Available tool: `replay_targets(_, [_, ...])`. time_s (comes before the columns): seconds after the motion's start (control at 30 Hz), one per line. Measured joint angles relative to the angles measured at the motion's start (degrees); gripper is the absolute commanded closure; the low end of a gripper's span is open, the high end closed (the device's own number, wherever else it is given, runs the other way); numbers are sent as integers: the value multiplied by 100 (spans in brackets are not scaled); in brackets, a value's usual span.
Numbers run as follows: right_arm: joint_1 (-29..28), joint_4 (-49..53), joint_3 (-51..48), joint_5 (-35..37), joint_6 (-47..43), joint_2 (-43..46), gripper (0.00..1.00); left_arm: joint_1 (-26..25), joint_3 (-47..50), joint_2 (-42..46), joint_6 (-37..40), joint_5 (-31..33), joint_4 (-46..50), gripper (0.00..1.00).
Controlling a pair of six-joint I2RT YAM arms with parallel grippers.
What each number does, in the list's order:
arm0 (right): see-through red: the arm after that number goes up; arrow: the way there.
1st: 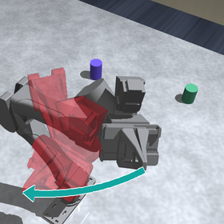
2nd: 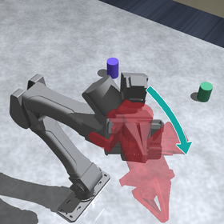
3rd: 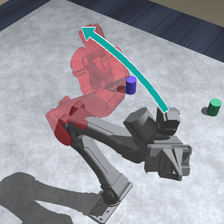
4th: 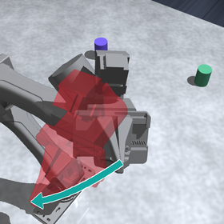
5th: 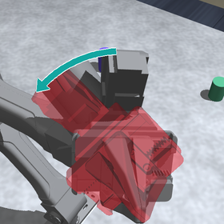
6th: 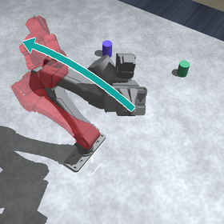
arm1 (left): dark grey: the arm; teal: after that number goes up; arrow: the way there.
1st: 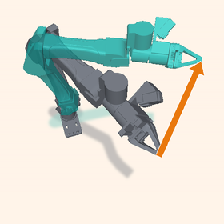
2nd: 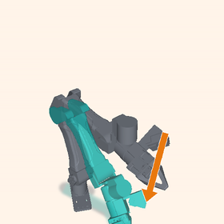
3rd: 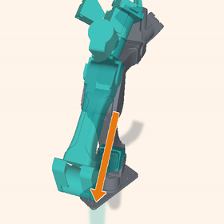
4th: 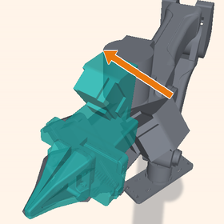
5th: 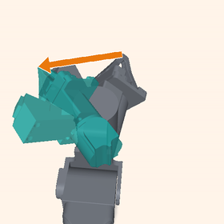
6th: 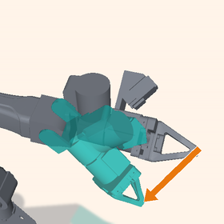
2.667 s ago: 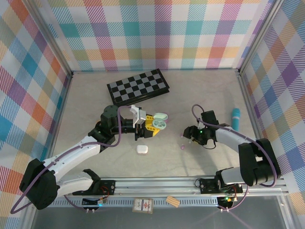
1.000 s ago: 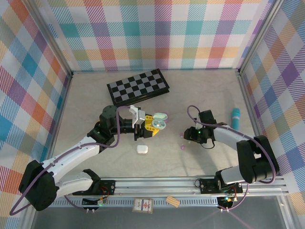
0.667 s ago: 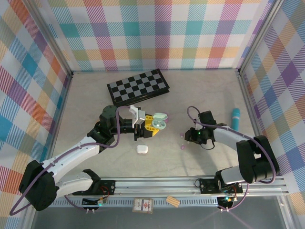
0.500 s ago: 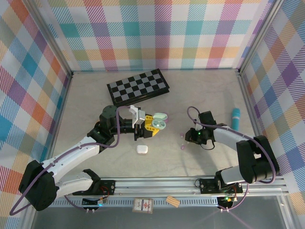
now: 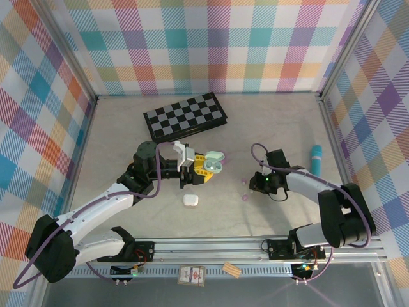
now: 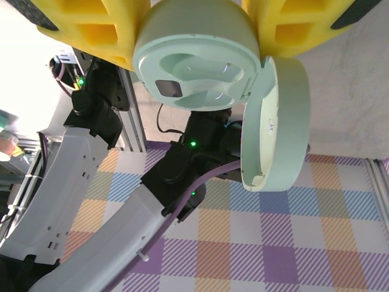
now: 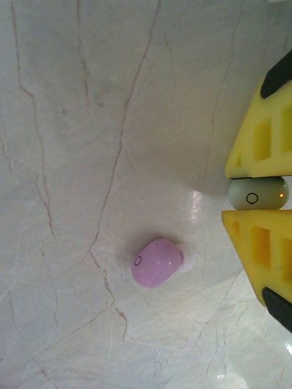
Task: Insert the wireless bluetooth earbuds into the charging case
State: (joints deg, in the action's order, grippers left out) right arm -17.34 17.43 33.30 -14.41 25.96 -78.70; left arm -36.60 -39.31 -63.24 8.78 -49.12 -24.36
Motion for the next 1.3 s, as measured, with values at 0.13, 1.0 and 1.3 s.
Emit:
replay_targets(0.13, [0, 177, 0, 116, 44, 365, 84, 0, 111, -2, 0, 146, -90, 68])
replay_targets(1.0, [-262, 1794, 2002, 332, 74, 2293, 83, 0, 179, -1180, -44, 1075, -1530, 68])
replay_targets(1.3, [-1134, 1816, 2804, 387, -98, 2256, 84, 0, 168, -1303, -177, 955, -1714, 68])
